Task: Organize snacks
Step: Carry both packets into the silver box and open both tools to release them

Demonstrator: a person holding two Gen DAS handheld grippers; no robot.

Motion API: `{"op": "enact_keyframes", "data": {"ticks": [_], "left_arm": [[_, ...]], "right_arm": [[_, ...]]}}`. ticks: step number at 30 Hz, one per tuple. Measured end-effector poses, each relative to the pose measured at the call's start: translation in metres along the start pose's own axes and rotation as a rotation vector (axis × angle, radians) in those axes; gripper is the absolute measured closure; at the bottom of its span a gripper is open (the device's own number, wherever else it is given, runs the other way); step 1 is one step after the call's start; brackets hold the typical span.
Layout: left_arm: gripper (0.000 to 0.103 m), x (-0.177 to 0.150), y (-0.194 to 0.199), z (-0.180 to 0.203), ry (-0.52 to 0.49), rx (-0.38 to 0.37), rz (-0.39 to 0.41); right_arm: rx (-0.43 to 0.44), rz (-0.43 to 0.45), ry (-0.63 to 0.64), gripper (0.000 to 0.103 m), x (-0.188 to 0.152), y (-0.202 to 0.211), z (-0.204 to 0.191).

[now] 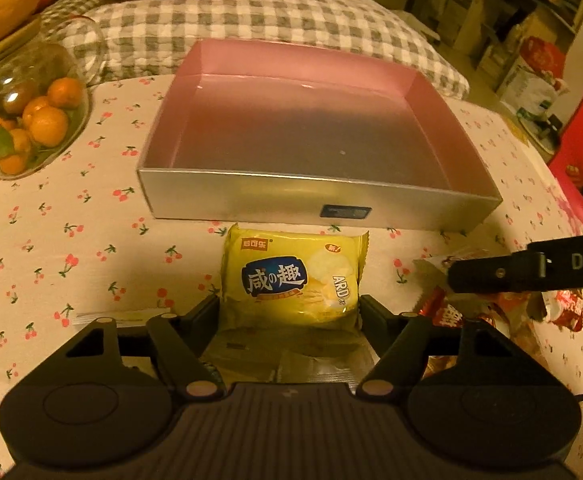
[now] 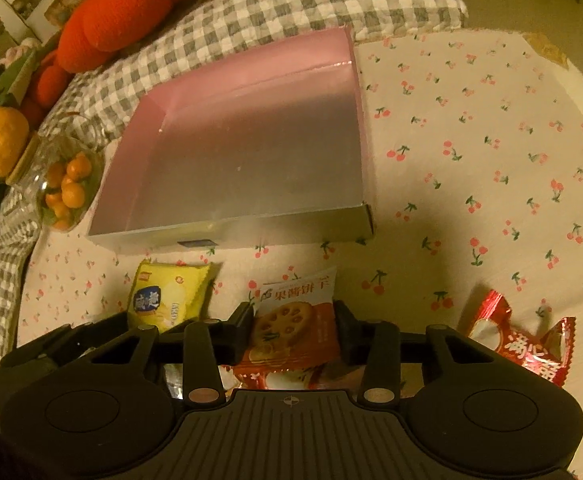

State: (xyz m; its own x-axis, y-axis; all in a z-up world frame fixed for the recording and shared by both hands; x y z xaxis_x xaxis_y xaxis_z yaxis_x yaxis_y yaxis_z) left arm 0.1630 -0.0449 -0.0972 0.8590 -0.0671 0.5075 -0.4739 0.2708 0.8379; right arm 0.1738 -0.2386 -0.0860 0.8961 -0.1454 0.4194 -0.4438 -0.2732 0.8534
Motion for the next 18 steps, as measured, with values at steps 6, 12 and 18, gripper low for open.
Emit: {"op": "enact_keyframes", "data": {"ticks": [6, 12, 18], "left_arm": [[0.035, 0.006, 0.012, 0.001, 0.006, -0.027, 0.02], [0.036, 0.012, 0.022, 0.003, 0.012, -0.05, 0.036], [0.036, 0.024, 0.037, 0.002, 0.041, -0.078, 0.081]], "right_arm": [[0.027, 0.026, -0.003, 0.063, 0.004, 0.011, -0.004], [0.06, 0.054, 0.002, 0.063, 0.01, 0.022, -0.013], [0.108, 0.103, -0.021, 0.063, 0.021, 0.035, -0.016]]}}
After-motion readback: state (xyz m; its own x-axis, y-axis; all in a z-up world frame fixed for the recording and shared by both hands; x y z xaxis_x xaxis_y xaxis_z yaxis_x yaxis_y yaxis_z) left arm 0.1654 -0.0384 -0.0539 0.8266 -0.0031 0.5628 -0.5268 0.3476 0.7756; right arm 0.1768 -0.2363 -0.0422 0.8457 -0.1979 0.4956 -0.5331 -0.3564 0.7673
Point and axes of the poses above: each gripper's, at about its wrist camera, not at the fingertips, and y roughly against the way its jaws point, z to its right, x to its top, the point moved 5 cm from there along -y, roughly the way its jaws point, and after that the axes turned 7 degrees about y, right-handed, at the moved point
